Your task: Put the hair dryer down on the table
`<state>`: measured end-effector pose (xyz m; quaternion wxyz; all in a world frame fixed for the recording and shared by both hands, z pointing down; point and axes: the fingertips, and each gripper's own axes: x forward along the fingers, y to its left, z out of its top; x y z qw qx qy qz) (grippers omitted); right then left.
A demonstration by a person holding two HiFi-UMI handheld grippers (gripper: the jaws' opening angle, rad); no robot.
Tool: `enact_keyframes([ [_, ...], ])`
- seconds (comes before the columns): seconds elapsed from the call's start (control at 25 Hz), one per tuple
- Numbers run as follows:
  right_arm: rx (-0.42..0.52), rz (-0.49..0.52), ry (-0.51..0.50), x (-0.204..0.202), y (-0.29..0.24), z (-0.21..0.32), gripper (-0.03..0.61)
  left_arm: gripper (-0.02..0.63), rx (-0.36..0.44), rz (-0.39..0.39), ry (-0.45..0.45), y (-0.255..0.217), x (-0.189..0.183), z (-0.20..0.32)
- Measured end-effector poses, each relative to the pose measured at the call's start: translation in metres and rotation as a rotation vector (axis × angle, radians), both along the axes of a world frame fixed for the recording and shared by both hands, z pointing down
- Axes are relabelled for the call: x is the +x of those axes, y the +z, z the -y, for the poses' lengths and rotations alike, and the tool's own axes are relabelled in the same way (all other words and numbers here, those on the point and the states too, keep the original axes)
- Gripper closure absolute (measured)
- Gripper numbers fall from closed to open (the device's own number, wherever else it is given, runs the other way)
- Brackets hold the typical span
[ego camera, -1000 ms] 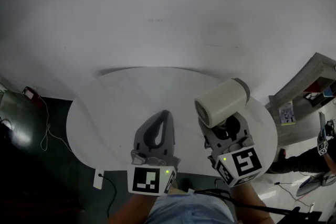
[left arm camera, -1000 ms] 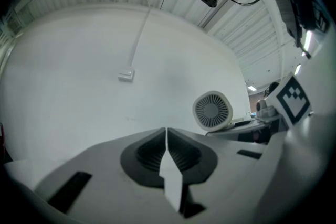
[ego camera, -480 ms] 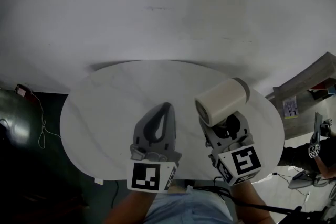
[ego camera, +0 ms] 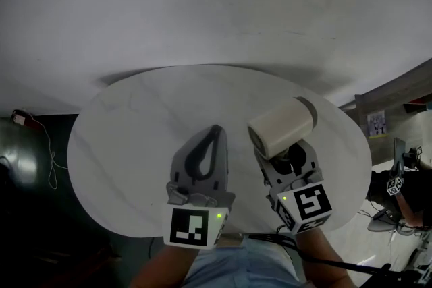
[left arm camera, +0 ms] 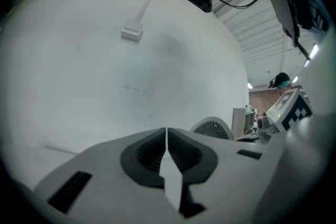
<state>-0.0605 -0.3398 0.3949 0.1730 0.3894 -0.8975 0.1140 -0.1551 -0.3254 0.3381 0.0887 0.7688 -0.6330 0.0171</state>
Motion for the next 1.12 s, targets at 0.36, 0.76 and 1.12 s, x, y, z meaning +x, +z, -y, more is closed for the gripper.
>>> enact_keyframes([
  [0.36,-0.089,-0.037,0.006,0.000,0.047,0.015,0.354,0.597,-0.074,-0.013,0.024,0.030,-0.001,0.025],
  [0.76,-0.130,-0.080,0.013,-0.006,0.072,0.032,0.354,0.597,-0.122,-0.024,0.039,0.057,-0.007,0.044],
  [1.12,-0.243,-0.212,0.001,-0.018,0.100,0.043,0.354,0.597,-0.153,-0.039,0.034,0.073,-0.024,0.054],
])
